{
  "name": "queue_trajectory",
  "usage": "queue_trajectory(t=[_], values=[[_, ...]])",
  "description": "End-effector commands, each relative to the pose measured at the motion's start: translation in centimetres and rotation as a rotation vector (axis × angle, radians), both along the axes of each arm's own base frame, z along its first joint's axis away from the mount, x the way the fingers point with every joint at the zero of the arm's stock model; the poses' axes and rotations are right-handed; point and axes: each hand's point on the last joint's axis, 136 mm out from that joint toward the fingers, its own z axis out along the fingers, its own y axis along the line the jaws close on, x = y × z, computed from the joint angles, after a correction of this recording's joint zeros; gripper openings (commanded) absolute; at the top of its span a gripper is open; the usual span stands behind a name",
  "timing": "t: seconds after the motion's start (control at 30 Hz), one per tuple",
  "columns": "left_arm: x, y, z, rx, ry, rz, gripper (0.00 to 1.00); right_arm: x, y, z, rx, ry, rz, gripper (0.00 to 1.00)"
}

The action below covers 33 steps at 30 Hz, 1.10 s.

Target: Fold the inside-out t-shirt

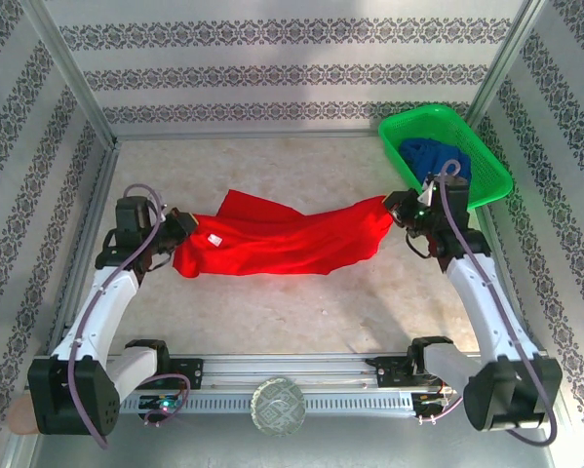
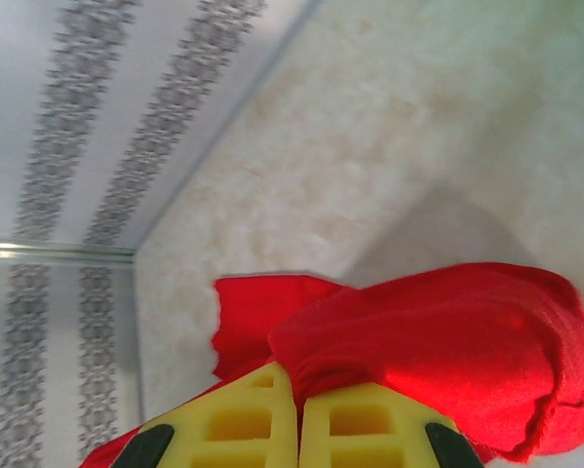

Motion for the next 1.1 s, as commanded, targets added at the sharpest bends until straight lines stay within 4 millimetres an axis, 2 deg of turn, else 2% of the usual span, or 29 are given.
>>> queue_trajectory(t=[0.0, 0.07, 0.1, 0.17, 0.33, 0.43, 0.6, 0.7, 0.83, 1.07], values=[[0.6, -0.2, -0.2, 0.039, -0.057, -0.03, 0.08, 1.1, -0.4, -0.2, -0.05, -0.051, -0.008, 0.0], [0.4, -0.4, -1.6, 0.052, -0.015, -0.053, 0.48, 1.1, -0.5, -0.2, -0.054, -0.054, -0.013, 0.0], [0.4, -0.4, -2.2, 0.056, 0.002, -0.058, 0.59, 1.1, -0.6, 0.1, -0.06, -0.065, -0.017, 0.0], [0.3, -0.4, -3.2, 0.066, 0.03, -0.061, 0.7, 0.9, -0.9, 0.9, -0.085, -0.083, -0.024, 0.0], [-0.6, 0.0, -4.7, 0.125, 0.068, -0.053, 0.71, 0.4, -2.4, 3.8, -0.138, -0.135, -0.057, 0.0], [-1.4, 0.2, -5.7, 0.185, 0.101, -0.047, 0.68, -0.1, -3.6, 5.4, -0.165, -0.162, -0.093, 0.0], [-1.9, 0.0, -5.7, 0.282, 0.088, -0.052, 0.65, -0.8, -4.7, 7.3, -0.204, -0.198, -0.124, 0.0], [-1.3, -1.3, -5.1, 0.293, 0.055, -0.093, 0.62, -0.9, -4.5, 7.2, -0.202, -0.193, -0.113, 0.0], [-0.6, -4.1, -4.8, 0.3, 0.031, -0.173, 0.57, -0.8, -4.5, 6.7, -0.198, -0.184, -0.11, 0.0], [0.0, -9.2, -4.8, 0.386, -0.002, -0.268, 0.55, -0.8, -4.4, 6.3, -0.194, -0.178, -0.109, 0.0]])
